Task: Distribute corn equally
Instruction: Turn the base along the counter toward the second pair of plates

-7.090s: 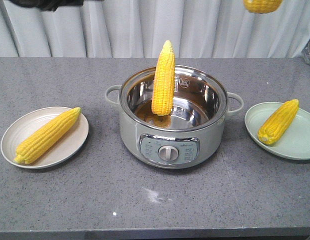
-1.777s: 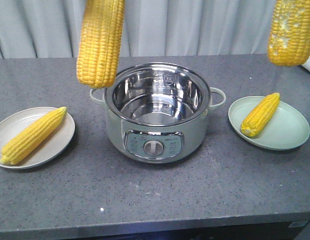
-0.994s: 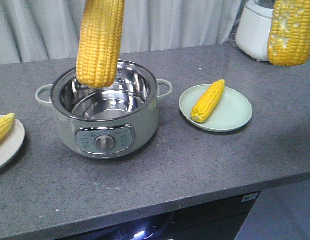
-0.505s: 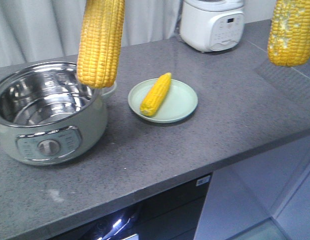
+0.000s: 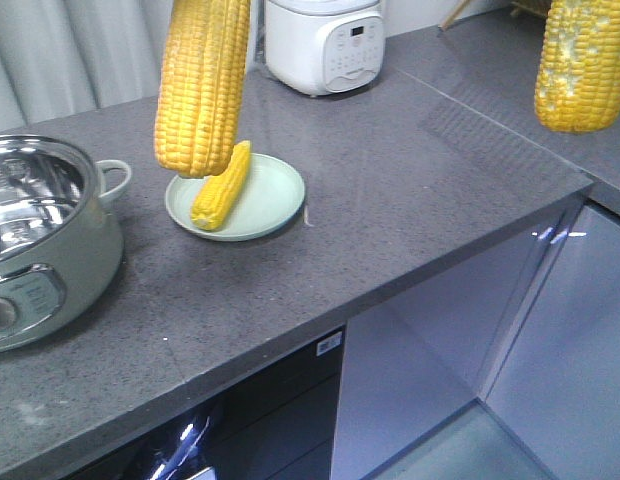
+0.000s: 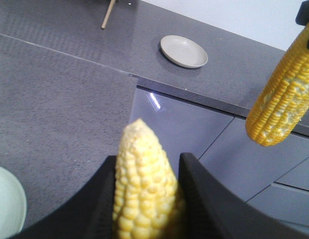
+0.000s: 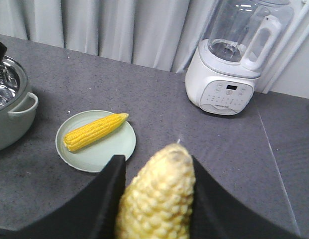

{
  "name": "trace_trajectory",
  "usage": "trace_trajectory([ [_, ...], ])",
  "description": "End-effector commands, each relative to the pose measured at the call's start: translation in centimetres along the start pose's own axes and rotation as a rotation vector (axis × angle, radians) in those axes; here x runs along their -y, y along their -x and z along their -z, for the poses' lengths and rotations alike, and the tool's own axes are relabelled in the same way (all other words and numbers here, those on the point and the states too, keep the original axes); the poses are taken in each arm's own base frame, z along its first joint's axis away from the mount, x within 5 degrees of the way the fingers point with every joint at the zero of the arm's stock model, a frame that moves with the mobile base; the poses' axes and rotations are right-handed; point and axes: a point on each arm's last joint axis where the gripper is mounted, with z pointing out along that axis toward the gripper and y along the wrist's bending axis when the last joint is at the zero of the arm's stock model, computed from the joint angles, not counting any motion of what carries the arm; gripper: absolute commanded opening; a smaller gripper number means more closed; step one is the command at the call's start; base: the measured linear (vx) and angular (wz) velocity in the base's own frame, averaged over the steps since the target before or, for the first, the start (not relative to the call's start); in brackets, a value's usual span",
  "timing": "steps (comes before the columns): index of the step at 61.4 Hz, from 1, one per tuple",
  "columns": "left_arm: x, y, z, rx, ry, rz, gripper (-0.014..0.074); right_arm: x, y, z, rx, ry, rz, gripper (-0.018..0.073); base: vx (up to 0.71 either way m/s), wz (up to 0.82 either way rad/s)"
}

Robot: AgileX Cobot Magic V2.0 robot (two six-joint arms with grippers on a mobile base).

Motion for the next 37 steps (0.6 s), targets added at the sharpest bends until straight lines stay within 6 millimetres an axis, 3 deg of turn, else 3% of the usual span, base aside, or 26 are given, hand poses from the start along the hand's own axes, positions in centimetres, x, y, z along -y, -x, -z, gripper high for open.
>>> trace_trajectory([
  [1,2.10,0.87,2.09,0.081,-0.040,-0.023,-0.0006,-0.35,1.18,1.70,0.111,-0.032,0.013,-0.0004,-0.02,-0.25],
  [37,2.10,0.87,2.09,0.081,-0.040,-0.023,-0.0006,-0.37,1.15,1.69,0.108,-0.031,0.013,-0.0004,-0.03,-0.28],
])
